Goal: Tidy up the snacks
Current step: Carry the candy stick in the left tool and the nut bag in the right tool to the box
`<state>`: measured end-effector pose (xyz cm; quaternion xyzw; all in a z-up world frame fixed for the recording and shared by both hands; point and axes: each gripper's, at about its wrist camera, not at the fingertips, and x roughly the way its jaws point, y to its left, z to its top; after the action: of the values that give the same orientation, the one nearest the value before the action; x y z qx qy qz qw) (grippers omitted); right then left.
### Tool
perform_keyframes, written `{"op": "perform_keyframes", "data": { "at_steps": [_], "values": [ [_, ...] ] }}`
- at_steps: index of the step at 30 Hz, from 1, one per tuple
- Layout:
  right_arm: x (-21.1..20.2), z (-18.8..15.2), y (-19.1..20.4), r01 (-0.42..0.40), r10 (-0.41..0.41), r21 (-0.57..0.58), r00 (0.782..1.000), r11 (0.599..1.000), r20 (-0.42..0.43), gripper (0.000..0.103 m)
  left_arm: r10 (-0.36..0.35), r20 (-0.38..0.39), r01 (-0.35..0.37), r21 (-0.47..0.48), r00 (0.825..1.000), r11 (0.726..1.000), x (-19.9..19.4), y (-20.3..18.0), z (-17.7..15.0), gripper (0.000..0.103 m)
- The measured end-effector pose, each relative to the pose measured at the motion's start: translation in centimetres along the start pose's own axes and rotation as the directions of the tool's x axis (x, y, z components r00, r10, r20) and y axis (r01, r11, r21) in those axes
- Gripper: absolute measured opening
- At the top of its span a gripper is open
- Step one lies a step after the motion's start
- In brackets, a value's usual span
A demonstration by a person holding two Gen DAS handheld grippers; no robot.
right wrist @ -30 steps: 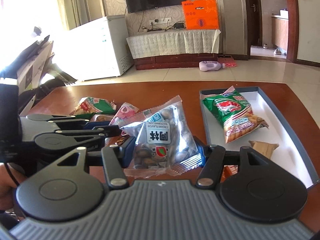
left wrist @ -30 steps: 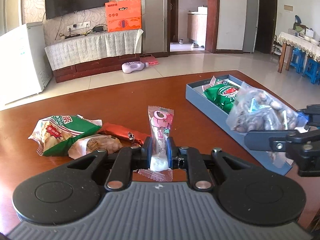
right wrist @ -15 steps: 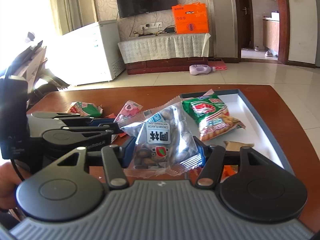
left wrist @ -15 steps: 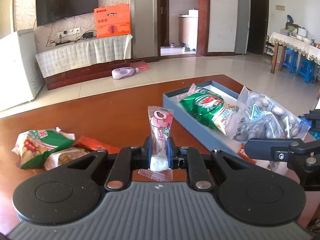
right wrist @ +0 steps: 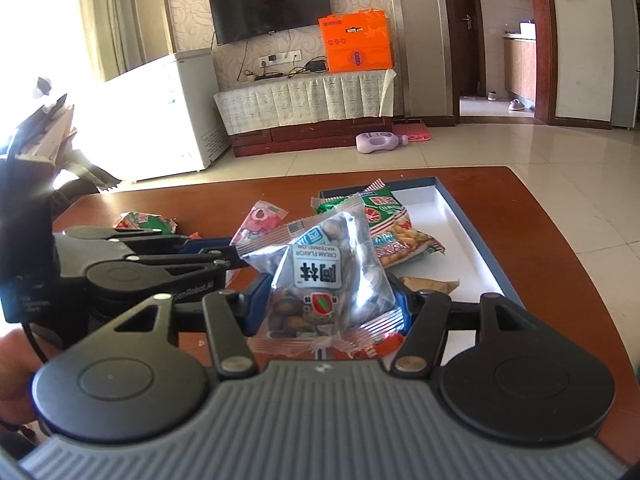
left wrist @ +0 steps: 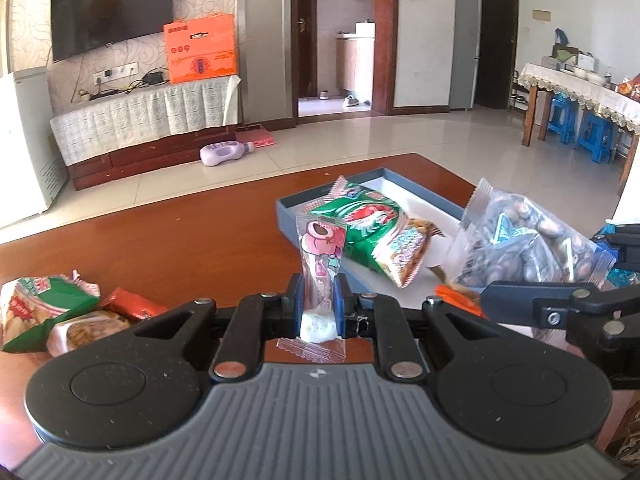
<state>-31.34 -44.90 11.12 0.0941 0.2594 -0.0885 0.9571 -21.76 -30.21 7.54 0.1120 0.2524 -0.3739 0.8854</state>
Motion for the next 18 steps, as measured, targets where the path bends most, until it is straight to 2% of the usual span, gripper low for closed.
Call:
{"op": "perform_keyframes", "data": {
  "at_steps": [18],
  "values": [
    [-0.8,-0.1,-3.0,0.04,-0.04,0.045,0.999,0.998,0.005,0.062,-0.056,0.015,0.055,0.033,0.998,0.998,3.0,-4.1,1.6,0.018]
  ]
}}
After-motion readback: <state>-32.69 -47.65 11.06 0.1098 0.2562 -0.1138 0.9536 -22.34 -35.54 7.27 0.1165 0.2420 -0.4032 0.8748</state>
